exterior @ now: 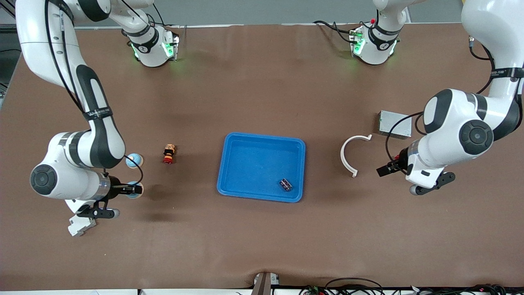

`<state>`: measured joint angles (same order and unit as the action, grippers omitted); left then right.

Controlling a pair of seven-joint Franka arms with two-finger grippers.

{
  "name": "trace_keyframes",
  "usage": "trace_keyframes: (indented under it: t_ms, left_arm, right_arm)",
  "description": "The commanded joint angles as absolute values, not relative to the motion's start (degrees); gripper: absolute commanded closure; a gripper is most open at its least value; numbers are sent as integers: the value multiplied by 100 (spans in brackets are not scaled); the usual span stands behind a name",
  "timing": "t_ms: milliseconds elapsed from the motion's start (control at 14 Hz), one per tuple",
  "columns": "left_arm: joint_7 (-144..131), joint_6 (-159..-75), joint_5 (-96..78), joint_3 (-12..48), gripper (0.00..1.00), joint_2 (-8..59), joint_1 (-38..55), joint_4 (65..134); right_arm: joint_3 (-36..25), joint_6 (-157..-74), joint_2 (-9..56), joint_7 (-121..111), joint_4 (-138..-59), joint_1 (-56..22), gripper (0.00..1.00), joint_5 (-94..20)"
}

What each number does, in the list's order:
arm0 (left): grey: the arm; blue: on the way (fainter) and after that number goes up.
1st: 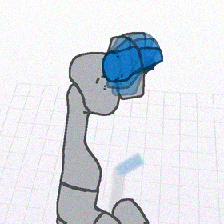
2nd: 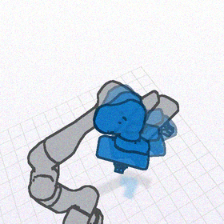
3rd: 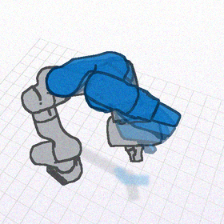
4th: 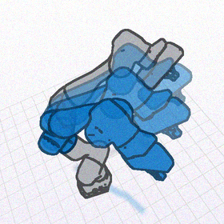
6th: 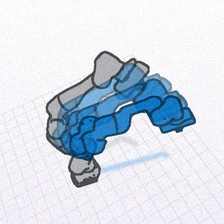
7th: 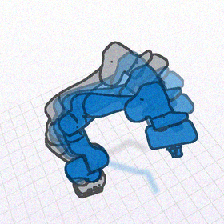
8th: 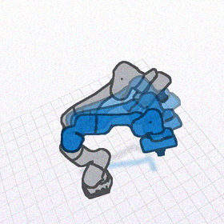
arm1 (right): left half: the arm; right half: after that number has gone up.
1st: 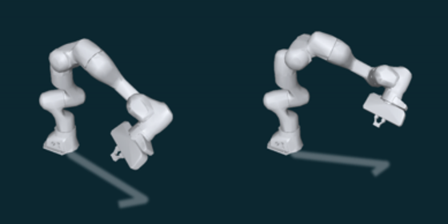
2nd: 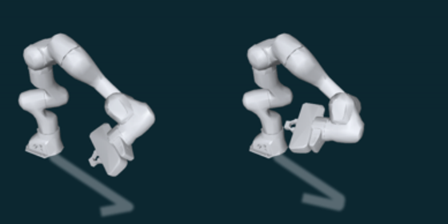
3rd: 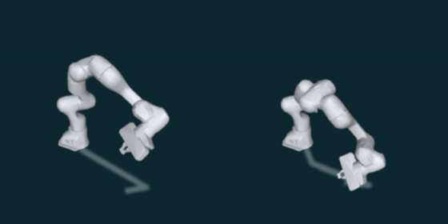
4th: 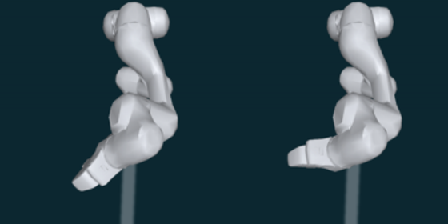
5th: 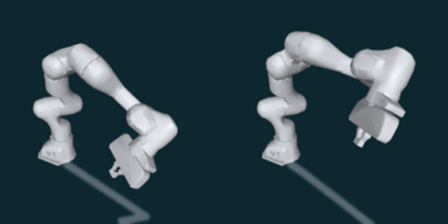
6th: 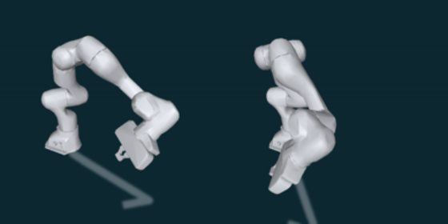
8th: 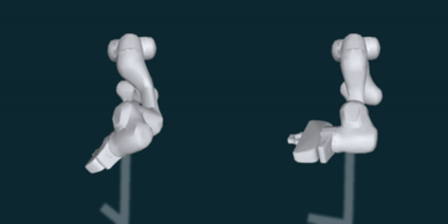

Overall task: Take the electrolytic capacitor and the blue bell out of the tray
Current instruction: 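Lower the capacitor with the left gripper while the right gripper carries the bell, then grasp the second brown capacitor in the tray with the left gripper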

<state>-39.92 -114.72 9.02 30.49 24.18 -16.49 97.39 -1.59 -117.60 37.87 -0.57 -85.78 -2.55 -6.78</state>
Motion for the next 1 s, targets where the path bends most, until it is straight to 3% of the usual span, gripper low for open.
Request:
trace_keyframes:
  t_ms: [0,573,931]
  left_arm:
    - [-4498,-11347,826,3059,0,2531,-1390,9414]
    - [-6239,-11347,888,3032,0,3233,-344,8342]
    - [-7451,-11461,888,2936,0,3901,315,7577]
  right_arm:
    - [-70,-12040,3586,-561,-8964,-62,100,-800]
    - [-123,-13314,3630,-1160,-9702,105,100,-537]
    - [-114,-13500,3656,-1212,-9800,272,100,-308]
